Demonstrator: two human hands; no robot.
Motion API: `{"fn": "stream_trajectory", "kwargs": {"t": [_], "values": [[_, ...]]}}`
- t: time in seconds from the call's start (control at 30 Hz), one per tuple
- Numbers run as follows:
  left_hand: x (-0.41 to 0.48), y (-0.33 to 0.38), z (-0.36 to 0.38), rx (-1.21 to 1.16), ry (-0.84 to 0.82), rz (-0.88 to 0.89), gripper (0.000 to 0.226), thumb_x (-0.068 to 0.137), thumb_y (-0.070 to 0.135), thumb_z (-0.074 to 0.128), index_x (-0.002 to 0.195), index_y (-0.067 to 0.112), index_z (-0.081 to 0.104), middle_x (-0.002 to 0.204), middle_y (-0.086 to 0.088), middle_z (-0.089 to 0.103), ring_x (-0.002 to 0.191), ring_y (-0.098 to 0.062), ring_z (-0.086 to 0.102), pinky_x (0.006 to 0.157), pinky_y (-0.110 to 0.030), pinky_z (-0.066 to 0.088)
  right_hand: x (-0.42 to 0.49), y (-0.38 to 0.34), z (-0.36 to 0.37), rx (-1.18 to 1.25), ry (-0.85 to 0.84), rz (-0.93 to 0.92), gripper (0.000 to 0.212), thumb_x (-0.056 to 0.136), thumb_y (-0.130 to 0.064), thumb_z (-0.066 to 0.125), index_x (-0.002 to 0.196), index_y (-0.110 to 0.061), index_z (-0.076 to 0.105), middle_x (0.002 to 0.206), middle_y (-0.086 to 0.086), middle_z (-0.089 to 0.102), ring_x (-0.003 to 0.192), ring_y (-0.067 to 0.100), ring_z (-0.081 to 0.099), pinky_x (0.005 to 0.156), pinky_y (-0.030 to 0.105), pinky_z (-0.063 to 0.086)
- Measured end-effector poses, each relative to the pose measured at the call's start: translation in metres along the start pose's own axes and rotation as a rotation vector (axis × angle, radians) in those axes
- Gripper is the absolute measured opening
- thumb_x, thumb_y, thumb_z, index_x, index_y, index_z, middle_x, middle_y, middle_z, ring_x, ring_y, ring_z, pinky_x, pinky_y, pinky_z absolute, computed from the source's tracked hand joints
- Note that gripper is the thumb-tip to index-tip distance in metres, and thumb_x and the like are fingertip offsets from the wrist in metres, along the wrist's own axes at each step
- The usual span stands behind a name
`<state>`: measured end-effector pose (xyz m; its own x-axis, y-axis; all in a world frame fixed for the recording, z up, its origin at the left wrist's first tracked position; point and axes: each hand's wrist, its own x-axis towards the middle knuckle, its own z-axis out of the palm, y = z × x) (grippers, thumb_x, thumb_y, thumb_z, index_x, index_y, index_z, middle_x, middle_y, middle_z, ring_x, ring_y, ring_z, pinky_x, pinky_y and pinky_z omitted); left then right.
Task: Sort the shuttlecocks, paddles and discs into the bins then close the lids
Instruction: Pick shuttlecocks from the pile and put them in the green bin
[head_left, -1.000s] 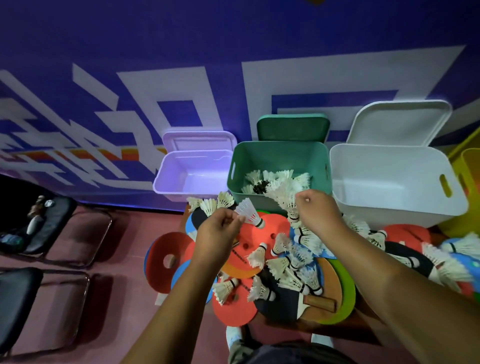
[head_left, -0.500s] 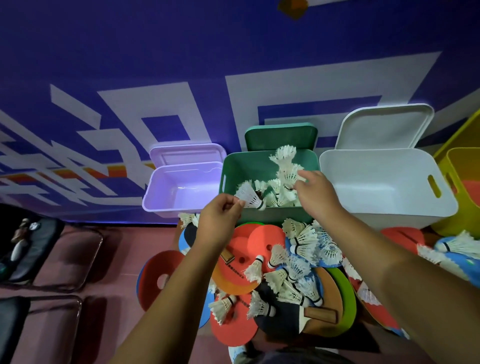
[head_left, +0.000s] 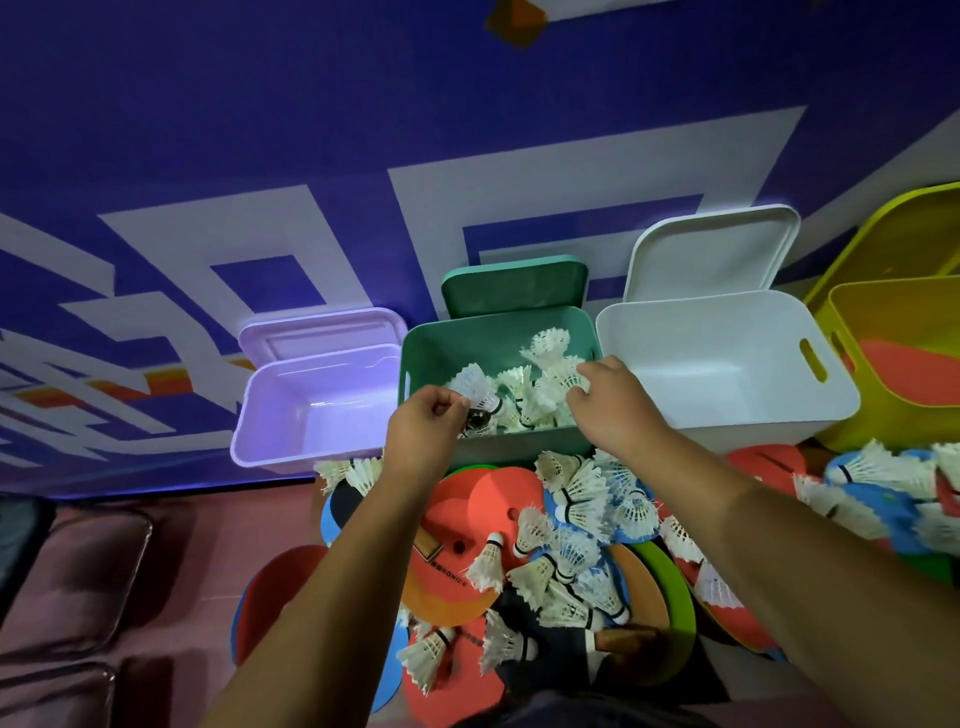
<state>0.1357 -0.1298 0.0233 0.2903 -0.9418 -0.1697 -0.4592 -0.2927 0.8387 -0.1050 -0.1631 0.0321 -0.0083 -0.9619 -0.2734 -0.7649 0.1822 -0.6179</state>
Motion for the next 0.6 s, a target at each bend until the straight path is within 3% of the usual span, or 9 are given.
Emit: {"fn": "stream_trajectory", "kwargs": {"t": [0.1,0.2,0.33,0.5,0.6], "values": [[0.008,-0.001,0.006,0.019,-0.068,-0.019,0.010,0.098,0.028,0.067,0.098,0.025,0.077,0.084,0.007,0.075,0.078,-0.015,0.069,0.075,-0.034,0.058,0.002,0.003,0.003,-0.005,-0.033,-0.006,0.056,0.105,-0.027,0.051,0.158,-0.008,0.046,0.161,0.013,0.042,0.145,0.030,0.047,0.118,0.036,0.037],[0.011,-0.007,0.009,0.016,-0.141,-0.066,0.020,0.096,0.022,0.063,0.110,0.024,0.077,0.085,0.002,0.076,0.074,-0.017,0.068,0.070,-0.034,0.056,0.001,0.007,0.008,-0.020,-0.033,-0.035,0.053,0.104,-0.026,0.053,0.155,-0.010,0.050,0.157,0.012,0.047,0.139,0.028,0.052,0.115,0.035,0.040],[0.007,-0.015,0.007,-0.011,-0.161,-0.100,0.017,0.094,0.020,0.060,0.098,0.025,0.075,0.078,0.000,0.072,0.069,-0.019,0.064,0.066,-0.040,0.056,-0.004,0.012,0.014,-0.008,-0.032,-0.067,0.038,0.104,-0.024,0.055,0.139,-0.015,0.065,0.146,0.006,0.055,0.124,0.023,0.060,0.100,0.027,0.042],[-0.006,-0.026,-0.001,-0.060,-0.146,-0.124,0.018,0.099,0.016,0.057,0.097,0.021,0.074,0.089,-0.013,0.075,0.071,-0.021,0.064,0.065,-0.044,0.057,-0.015,0.015,0.025,0.017,-0.021,-0.146,0.025,0.104,-0.024,0.055,0.122,-0.020,0.073,0.128,-0.003,0.059,0.094,0.013,0.061,0.084,0.026,0.041],[-0.018,-0.037,-0.011,-0.121,-0.121,-0.175,0.018,0.100,0.014,0.057,0.098,0.020,0.074,0.081,-0.009,0.073,0.068,-0.018,0.064,0.063,-0.037,0.051,-0.021,0.010,0.035,0.049,-0.028,-0.201,0.023,0.104,-0.022,0.055,0.116,-0.021,0.074,0.121,-0.006,0.060,0.087,0.008,0.060,0.074,0.024,0.042]]}}
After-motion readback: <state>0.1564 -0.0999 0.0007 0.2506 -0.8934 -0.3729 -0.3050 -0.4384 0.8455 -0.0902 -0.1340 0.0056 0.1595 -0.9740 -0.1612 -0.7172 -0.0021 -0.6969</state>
